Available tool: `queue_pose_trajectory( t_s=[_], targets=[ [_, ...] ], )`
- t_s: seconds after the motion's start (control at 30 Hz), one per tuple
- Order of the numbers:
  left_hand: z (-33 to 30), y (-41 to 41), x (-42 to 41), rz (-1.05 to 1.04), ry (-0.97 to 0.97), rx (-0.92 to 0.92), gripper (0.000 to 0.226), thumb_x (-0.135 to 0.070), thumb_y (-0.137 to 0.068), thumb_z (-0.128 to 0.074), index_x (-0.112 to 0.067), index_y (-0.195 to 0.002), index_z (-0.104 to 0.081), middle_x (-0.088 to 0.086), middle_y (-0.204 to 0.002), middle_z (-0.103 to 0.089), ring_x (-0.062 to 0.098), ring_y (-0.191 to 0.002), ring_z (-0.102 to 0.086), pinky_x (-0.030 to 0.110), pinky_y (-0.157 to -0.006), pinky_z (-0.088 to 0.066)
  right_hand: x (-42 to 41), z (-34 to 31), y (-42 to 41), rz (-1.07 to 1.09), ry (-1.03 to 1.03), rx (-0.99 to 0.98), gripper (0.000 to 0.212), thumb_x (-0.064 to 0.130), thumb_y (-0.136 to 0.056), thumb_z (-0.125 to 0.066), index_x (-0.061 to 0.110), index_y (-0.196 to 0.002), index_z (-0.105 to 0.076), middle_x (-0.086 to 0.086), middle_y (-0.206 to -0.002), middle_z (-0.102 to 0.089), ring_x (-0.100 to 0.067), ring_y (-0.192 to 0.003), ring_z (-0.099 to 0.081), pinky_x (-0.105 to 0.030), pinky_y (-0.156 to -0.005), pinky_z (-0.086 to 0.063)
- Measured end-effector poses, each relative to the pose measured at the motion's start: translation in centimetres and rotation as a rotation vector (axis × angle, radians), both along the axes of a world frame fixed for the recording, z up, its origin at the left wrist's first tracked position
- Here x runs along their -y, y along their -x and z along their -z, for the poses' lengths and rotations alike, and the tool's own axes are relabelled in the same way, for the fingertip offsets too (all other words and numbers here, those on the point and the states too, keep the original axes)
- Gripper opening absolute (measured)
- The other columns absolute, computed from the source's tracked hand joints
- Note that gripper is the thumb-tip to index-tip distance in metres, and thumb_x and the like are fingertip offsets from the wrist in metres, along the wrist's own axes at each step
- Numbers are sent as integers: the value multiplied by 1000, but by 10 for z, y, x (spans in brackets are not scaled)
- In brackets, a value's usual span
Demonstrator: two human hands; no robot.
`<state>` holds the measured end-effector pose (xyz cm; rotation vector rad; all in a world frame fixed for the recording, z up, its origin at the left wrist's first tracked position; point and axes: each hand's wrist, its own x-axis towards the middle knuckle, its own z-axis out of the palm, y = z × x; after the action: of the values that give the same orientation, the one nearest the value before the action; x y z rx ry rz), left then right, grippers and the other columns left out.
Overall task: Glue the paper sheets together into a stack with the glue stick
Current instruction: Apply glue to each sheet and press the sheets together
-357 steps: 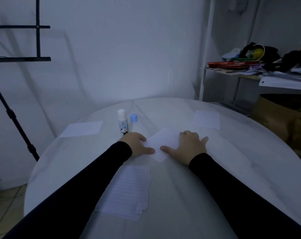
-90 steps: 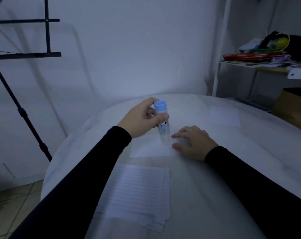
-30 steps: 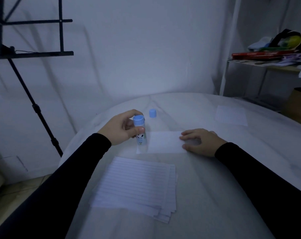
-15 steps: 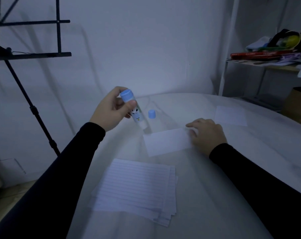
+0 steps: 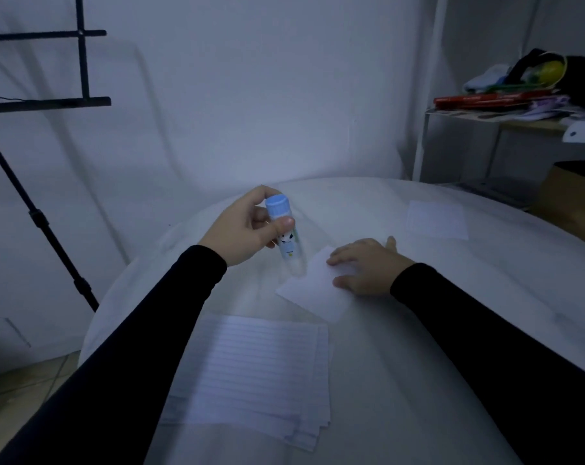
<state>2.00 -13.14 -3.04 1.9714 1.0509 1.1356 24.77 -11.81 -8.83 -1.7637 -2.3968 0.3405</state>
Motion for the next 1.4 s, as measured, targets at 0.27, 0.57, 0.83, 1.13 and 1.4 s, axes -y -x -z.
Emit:
queue_pose_trajectory(
  t_s=[0.27,0.57,0.83,1.13,1.4],
  targets=[
    [16,-41,22,210,-38,-119,26,-43,-74,-69,-31,-91,-55,28,-81,-58,43,-70,-55,56,-69,-50,9,3,-9,-67,-85,17,51,69,-79,-50,45,-123,-55,20,-143,-40,-12,-137,-25,-63,-109,-4],
    [23,-55,34,258,-29,-109,21,-22,-80,-70,-24,-94,-54,3,-78,-56,14,-70,-54,26,-64,-46,12,7,-16,-49,6,-103,78,80,-50,-40,48,-120,-55,19,-139,-45,-13,-132,-34,-60,-104,-20],
    [22,-52,32,259,-21,-129,24,-2,-85,-67,-19,-95,-53,-16,-72,-57,0,-66,-54,14,-64,-44,8,11,-18,-11,14,-177,76,82,-48,-48,50,-117,-57,22,-138,-44,-11,-132,-35,-59,-105,-24],
    [10,-45,30,275,-32,5,23,-20,-79,-69,-18,-96,-55,-7,-77,-58,11,-70,-58,26,-66,-51,9,10,-19,23,4,-190,56,65,-69,-66,46,-120,-57,19,-142,-41,-11,-136,-30,-56,-110,-18],
    [25,-47,25,232,-32,-112,23,-14,-83,-70,-24,-97,-54,-2,-78,-59,8,-70,-57,21,-66,-48,11,9,-18,24,14,-181,54,64,-70,-65,49,-121,-55,20,-143,-39,-10,-137,-28,-57,-110,-17]
  ],
)
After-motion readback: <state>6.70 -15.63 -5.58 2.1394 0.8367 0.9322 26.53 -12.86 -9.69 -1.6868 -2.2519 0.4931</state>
